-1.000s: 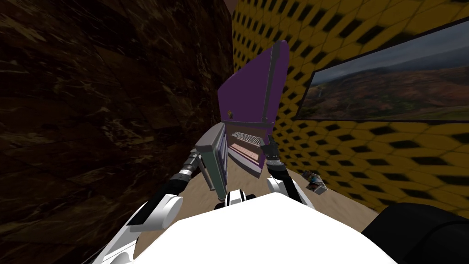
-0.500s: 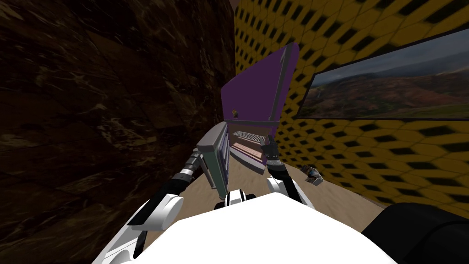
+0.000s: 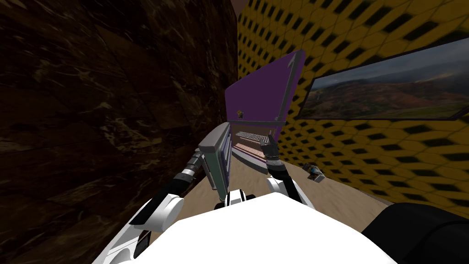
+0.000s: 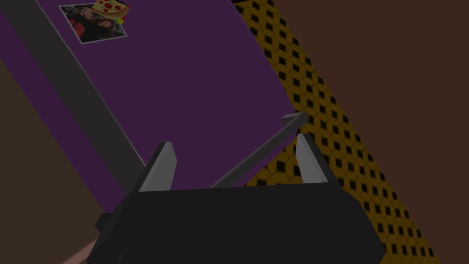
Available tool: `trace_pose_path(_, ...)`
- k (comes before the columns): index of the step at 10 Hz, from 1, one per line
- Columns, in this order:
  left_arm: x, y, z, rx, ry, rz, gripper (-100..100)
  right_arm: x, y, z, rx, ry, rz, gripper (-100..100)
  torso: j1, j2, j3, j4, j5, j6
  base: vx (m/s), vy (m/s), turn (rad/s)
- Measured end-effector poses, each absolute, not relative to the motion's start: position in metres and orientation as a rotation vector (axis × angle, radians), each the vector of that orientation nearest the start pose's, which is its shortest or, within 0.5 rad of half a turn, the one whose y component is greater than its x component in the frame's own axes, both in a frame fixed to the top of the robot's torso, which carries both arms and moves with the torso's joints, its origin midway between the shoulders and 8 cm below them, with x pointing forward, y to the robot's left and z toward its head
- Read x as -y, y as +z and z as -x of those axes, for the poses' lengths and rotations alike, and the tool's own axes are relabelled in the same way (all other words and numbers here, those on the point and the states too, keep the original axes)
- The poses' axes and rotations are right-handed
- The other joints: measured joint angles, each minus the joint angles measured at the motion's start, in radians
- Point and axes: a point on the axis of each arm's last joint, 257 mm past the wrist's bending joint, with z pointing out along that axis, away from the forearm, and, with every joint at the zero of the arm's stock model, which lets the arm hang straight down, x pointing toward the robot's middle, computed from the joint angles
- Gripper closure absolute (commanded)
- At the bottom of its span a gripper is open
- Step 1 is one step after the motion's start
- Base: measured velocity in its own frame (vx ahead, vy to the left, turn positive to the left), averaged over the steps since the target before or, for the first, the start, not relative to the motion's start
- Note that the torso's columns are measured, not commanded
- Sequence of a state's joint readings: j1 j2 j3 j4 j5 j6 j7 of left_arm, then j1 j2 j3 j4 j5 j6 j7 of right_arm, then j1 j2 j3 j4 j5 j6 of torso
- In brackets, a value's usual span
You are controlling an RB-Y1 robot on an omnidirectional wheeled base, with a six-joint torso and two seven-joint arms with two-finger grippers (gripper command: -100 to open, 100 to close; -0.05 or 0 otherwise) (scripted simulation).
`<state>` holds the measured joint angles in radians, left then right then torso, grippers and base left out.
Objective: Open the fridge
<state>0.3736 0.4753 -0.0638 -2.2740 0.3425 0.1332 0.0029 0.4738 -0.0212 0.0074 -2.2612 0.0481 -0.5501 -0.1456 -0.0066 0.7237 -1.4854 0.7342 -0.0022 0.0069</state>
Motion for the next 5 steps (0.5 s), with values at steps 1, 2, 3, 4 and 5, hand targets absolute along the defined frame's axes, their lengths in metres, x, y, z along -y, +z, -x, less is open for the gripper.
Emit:
trace_pose_path(1,-0.234,-0.092,-0.428,-1.317,-1.361,0.928,100,0.264,0.033,-0.342,-0.587,1.44,-0.622,0,0.004,-0.001,0.0,0.0,0.001,0.001,0.028,0.376,-0.21)
trace_pose_path(2,-0.228,-0.093,-0.428,-1.33,-1.373,0.919,100,0.264,0.033,-0.342,-0.587,1.44,-0.622,0,0.005,-0.001,-0.001,-0.001,0.001,0.001,0.057,0.278,-0.093)
trace_pose_path(3,-0.226,-0.092,-0.428,-1.334,-1.38,0.912,100,0.264,0.033,-0.342,-0.587,1.44,-0.622,0,-0.001,-0.002,-0.001,-0.001,0.0,-0.001,0.086,0.304,-0.081)
trace_pose_path(4,-0.223,-0.093,-0.427,-1.344,-1.388,0.909,100,0.264,0.033,-0.342,-0.587,1.44,-0.622,0,0.001,-0.003,-0.002,-0.002,0.0,0.001,0.053,0.291,-0.074)
trace_pose_path(5,-0.22,-0.093,-0.427,-1.348,-1.395,0.905,100,0.264,0.033,-0.342,-0.587,1.44,-0.622,0,0.0,-0.002,-0.001,-0.002,0.0,0.0,0.039,0.303,-0.115)
